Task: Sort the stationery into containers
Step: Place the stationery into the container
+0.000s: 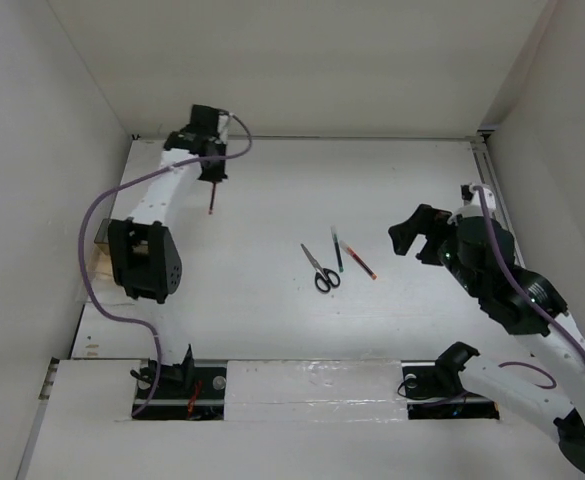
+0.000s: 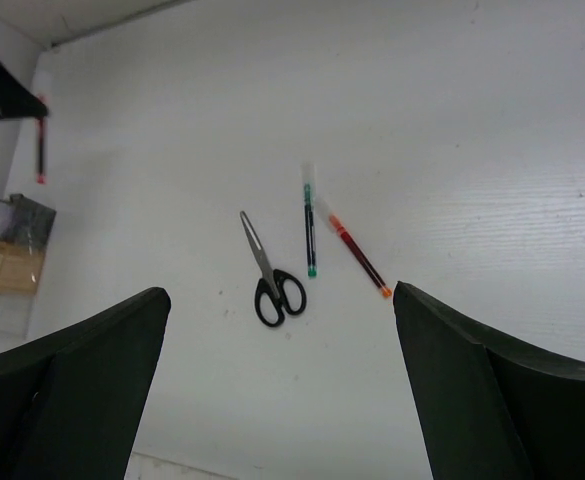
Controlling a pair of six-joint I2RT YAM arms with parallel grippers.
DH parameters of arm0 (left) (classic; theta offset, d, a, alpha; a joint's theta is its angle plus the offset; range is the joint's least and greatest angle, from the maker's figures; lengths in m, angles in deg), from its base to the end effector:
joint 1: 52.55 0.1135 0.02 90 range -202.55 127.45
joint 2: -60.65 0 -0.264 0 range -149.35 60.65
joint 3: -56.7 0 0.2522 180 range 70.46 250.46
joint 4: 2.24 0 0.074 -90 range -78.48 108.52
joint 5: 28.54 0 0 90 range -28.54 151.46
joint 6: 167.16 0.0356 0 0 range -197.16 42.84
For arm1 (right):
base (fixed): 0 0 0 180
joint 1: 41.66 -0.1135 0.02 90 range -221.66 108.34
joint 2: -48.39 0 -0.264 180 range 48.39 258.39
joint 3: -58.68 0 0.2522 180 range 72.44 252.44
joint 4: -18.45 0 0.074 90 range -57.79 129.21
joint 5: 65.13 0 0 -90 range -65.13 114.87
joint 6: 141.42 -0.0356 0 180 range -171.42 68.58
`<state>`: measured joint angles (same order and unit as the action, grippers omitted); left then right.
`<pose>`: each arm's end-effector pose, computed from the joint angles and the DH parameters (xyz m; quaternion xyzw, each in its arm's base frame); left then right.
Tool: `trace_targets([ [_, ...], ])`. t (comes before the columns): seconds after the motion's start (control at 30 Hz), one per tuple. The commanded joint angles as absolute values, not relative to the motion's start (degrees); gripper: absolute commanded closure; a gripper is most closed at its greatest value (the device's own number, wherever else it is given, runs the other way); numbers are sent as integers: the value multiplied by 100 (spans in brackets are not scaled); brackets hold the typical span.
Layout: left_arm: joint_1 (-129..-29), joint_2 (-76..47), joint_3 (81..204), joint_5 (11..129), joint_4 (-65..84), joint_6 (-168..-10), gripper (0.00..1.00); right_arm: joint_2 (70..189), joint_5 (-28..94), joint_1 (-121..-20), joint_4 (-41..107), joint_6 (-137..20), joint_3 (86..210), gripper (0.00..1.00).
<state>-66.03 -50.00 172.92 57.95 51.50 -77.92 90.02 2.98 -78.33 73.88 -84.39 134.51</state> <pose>0.4256 -0.0998 0.3034 0.0926 0.9291 -0.0158 0.3576 0.1130 0.0676 0.3919 0.0810 0.8133 0.1880 0.5447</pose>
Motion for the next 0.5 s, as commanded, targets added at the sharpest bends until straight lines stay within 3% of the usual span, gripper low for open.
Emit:
trace_targets([
  [0.0, -5655, -4246, 17655, 5508, 5713, -7119, 100, 9198, 658, -7840, 6983, -8272, 13353, 0],
  [0.23, -3746, -3332, 16514, 6101, 5091, -8075, 100, 9444, 1036, -7840, 6518, -8166, 13168, 0],
  [0.47, -3585, -2566, 15396, 5454, 4070, -8858, 100, 9682, 1221, -7840, 6517, -8104, 13291, 0],
])
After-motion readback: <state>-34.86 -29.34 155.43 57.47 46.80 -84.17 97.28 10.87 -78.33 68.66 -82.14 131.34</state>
